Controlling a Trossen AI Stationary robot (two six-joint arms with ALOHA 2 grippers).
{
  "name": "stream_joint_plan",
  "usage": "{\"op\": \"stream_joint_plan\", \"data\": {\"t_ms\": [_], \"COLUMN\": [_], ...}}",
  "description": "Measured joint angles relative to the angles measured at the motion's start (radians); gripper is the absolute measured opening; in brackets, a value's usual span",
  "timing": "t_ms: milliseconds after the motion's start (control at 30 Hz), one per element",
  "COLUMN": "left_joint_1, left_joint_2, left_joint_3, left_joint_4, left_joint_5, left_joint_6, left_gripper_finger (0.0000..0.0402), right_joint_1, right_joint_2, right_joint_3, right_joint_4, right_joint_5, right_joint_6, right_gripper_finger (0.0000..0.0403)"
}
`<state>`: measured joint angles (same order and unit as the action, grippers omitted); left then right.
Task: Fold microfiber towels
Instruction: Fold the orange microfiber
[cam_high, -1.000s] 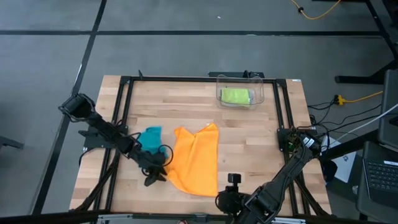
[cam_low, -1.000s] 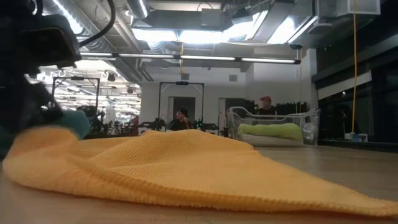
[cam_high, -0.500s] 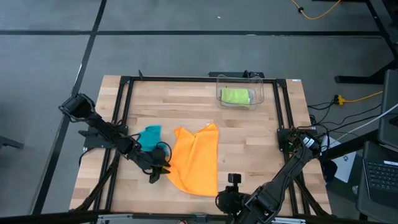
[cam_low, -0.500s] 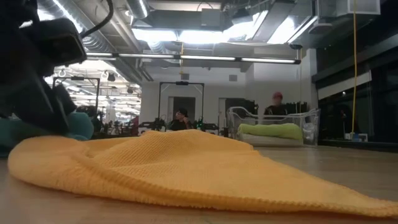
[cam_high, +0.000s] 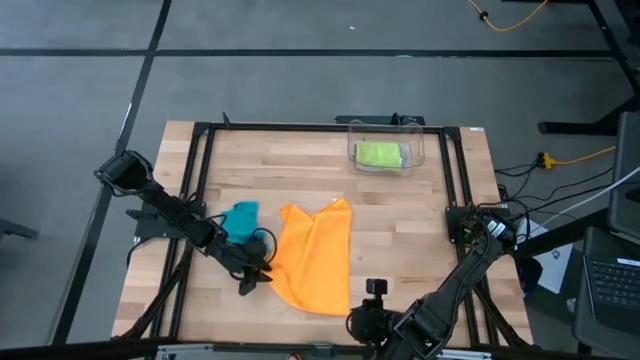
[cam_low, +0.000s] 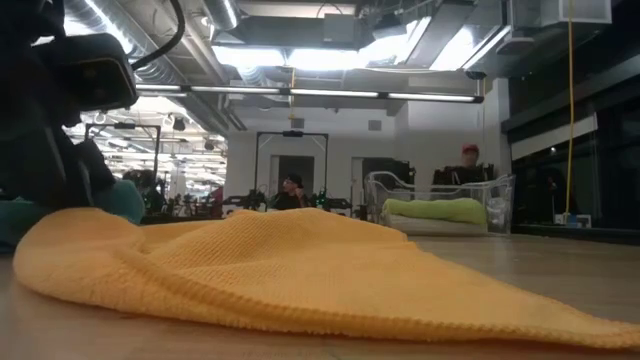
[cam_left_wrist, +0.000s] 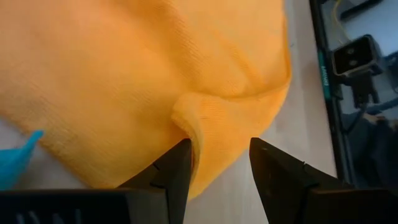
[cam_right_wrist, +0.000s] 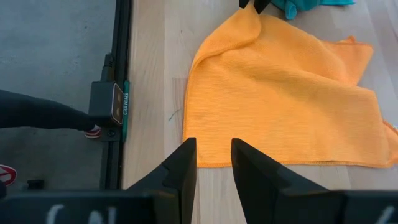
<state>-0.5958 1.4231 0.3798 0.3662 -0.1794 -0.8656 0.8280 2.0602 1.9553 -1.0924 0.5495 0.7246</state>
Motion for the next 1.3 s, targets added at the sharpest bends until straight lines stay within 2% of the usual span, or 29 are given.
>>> {"op": "stream_joint_plan", "data": {"t_ms": [100,300,500,567,967,1133,1300], "left_joint_1": [0.006,0.018,0.040,0.039,0.039,0.027,0.002], "left_joint_2": [0.000,0.000,0.043,0.075,0.095,0.095,0.095], "left_joint_3": [0.000,0.033,0.172,0.205,0.232,0.232,0.232], "left_joint_4": [0.000,-0.031,-0.284,-0.312,-0.310,-0.239,-0.244], "left_joint_5": [0.028,0.007,-0.003,-0.001,0.078,0.252,0.270], "left_joint_6": [0.001,0.044,0.112,0.117,0.146,0.220,0.220], "left_gripper_finger": [0.0154,0.0154,0.0153,0.0153,0.0153,0.0153,0.0153], "right_joint_1": [0.000,0.000,0.000,0.000,0.006,0.012,0.014], "right_joint_2": [0.000,0.000,0.000,0.000,0.000,0.000,0.000], "right_joint_3": [0.000,0.000,0.000,0.000,0.000,0.000,0.000], "right_joint_4": [0.000,0.000,0.000,0.000,0.000,0.000,0.000], "right_joint_5": [0.000,-0.001,-0.001,-0.001,-0.002,-0.002,-0.002], "right_joint_6": [0.001,0.001,0.003,0.003,0.006,0.007,0.007], "right_gripper_finger": [0.0103,0.0103,0.0103,0.0103,0.0103,0.0103,0.0103]}}
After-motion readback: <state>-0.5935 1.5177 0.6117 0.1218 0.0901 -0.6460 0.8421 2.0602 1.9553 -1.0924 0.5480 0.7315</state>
